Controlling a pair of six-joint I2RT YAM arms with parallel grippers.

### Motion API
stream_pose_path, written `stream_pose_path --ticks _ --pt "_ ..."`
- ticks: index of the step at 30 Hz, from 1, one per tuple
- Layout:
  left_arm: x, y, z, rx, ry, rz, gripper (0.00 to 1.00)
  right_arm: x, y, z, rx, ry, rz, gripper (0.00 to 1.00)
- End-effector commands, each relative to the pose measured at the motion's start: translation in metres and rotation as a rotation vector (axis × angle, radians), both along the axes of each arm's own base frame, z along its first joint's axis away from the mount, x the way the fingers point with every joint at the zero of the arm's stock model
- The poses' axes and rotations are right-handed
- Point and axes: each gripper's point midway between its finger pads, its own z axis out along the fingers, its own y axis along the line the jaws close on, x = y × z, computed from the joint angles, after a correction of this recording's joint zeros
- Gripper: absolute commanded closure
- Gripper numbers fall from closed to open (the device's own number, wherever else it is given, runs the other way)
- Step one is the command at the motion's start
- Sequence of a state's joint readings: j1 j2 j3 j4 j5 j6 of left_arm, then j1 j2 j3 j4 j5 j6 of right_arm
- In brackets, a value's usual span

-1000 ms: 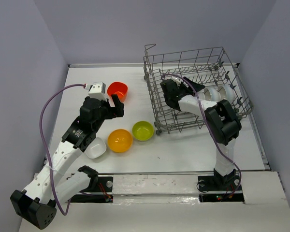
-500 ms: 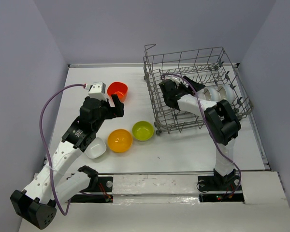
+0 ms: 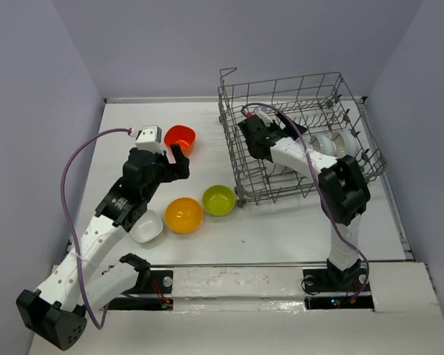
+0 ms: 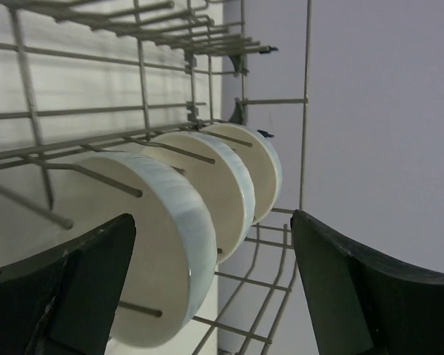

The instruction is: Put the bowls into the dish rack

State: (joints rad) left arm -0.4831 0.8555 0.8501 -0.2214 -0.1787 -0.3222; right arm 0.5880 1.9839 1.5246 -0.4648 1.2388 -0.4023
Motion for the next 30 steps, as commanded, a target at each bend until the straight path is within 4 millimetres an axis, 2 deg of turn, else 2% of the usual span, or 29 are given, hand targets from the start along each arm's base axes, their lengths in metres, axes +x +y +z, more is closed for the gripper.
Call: stream_pose_path --ticks 1,10,18,20,22,23,24,26,27,28,29,30 --pt "0.003 0.001 0.006 0.01 -0.033 0.009 0.01 -0.004 0.028 0.037 0.242 -0.097 0.077 0.07" --pt "0.005 0.006 0.005 0.026 -0.031 0.03 0.01 -0.019 0.028 0.063 0.378 -0.123 0.099 0.04" --pt "0.008 0.016 -0.001 0.058 -0.018 0.08 0.01 -0.048 0.018 0.128 0.578 -0.256 0.087 0.04" --pt "0.011 0.02 -0.004 0.068 -0.007 0.099 0.01 -0.057 0.019 0.15 0.689 -0.309 0.088 0.04" --pt "0.015 0.026 -0.009 0.08 0.008 0.125 0.01 -0.073 0.021 0.18 0.871 -0.407 0.091 0.02" --pt "0.016 0.029 -0.01 0.081 0.013 0.136 0.01 -0.079 0.021 0.189 0.914 -0.413 0.118 0.01" --pt "0.02 0.034 -0.013 0.085 0.023 0.158 0.01 -0.093 0.025 0.206 1.043 -0.455 0.163 0.0" --pt "0.024 0.039 -0.016 0.088 0.036 0.174 0.01 -0.109 0.032 0.219 1.19 -0.49 0.23 0.0" --pt "0.026 0.042 -0.019 0.086 0.044 0.184 0.01 -0.113 0.039 0.235 1.287 -0.543 0.289 0.0" --pt "0.029 0.041 -0.024 0.085 0.064 0.179 0.01 -0.12 0.047 0.217 1.336 -0.506 0.315 0.01" --pt "0.033 0.044 -0.023 0.074 0.068 0.191 0.01 -0.139 0.039 0.237 1.406 -0.566 0.366 0.01" --pt "0.035 0.044 -0.024 0.071 0.076 0.195 0.01 -0.146 0.042 0.239 1.466 -0.578 0.388 0.01"
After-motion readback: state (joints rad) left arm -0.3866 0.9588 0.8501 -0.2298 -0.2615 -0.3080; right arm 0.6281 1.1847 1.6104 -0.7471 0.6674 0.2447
